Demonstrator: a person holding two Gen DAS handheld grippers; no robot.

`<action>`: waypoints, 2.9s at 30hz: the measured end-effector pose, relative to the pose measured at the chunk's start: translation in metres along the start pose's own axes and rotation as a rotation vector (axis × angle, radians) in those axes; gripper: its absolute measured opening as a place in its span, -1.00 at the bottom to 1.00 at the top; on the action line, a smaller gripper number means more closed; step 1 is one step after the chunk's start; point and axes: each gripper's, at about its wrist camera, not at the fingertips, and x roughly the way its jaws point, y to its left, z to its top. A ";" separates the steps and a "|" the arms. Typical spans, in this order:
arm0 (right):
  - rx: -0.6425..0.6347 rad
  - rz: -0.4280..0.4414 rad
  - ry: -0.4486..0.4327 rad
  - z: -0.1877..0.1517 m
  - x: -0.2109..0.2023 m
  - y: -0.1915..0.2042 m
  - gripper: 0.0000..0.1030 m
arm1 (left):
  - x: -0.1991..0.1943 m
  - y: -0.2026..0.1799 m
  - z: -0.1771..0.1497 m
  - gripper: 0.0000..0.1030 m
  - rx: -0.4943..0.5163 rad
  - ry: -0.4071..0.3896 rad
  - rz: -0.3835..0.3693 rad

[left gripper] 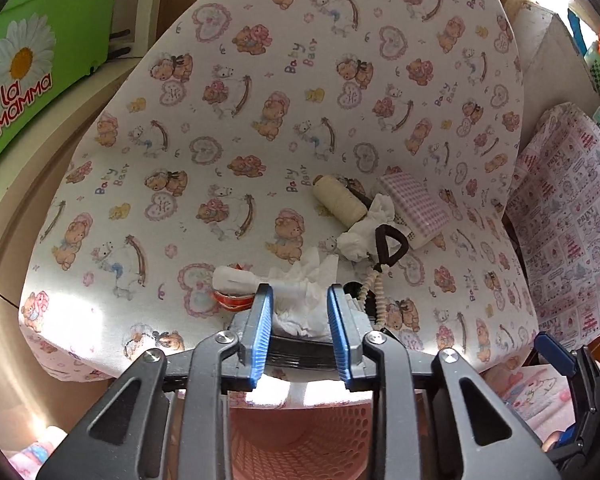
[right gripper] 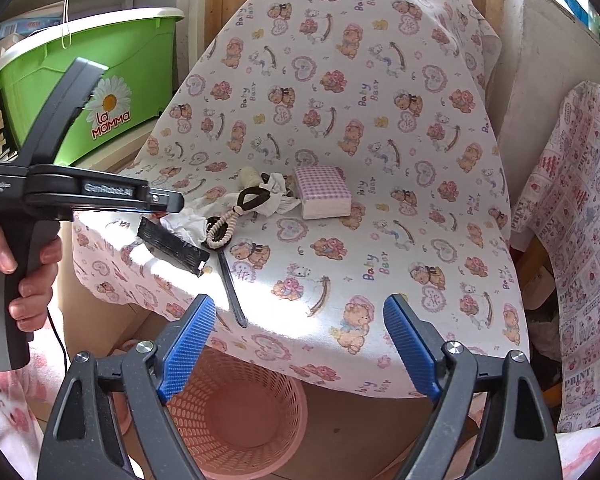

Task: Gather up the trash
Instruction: 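Lower the left tool onto the white plastic stick and close on it, then grasp the silver spoon with the right tool while the left tool holds the white stick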

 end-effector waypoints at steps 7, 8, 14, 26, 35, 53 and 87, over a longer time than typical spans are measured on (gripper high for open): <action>-0.012 0.002 -0.007 0.002 0.000 0.005 0.70 | 0.000 -0.003 0.003 -1.00 0.020 -0.026 0.055; -0.014 0.001 -0.008 0.002 0.000 0.005 0.70 | -0.003 -0.001 0.004 -0.99 0.016 -0.032 0.058; 0.001 -0.004 -0.007 0.002 0.000 0.001 0.70 | -0.016 0.029 0.011 -0.10 -0.101 -0.031 0.048; -0.001 0.003 0.018 0.000 0.009 0.004 0.70 | -0.011 0.016 0.021 0.89 0.013 -0.027 0.114; -0.011 -0.004 0.016 0.000 0.009 0.005 0.70 | 0.006 0.011 0.024 0.21 0.002 0.003 0.085; 0.012 0.007 0.025 0.003 0.018 0.001 0.70 | -0.052 0.044 0.036 -0.04 -0.163 -0.195 -0.074; 0.159 0.094 0.081 0.016 0.046 -0.025 -0.85 | -0.087 0.025 -0.010 -0.04 -0.015 -0.249 0.073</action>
